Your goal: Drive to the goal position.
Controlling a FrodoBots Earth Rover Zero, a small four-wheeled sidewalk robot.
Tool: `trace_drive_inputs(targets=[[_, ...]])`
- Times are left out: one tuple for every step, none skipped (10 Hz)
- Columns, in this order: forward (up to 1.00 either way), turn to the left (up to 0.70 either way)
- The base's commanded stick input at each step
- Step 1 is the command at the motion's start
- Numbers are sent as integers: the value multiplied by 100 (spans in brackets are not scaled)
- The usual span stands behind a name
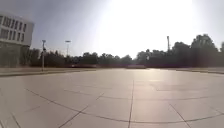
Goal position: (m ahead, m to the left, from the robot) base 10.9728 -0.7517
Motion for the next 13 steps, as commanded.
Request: trace_drive_inputs(targets=[[7, -1], [7, -1], [6, -1], [6, -1], [6, -1], [6, -1], [6, -1], [6, -1], [5, 0], [5, 0], [5, 0], [5, 0], [5, 0]])
